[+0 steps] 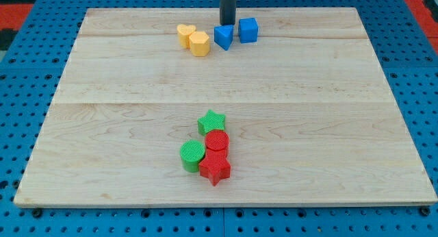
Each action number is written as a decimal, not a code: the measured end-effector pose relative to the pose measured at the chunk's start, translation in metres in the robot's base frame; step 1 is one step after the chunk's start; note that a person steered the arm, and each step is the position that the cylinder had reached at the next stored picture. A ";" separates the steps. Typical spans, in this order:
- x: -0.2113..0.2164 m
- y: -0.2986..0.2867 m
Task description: Push the yellow hexagon to the center of the board
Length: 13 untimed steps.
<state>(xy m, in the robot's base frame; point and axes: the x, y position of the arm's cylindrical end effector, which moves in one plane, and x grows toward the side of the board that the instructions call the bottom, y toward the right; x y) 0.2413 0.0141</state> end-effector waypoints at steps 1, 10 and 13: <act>0.010 0.033; 0.105 -0.005; 0.078 -0.074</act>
<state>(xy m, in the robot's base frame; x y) 0.3193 -0.0594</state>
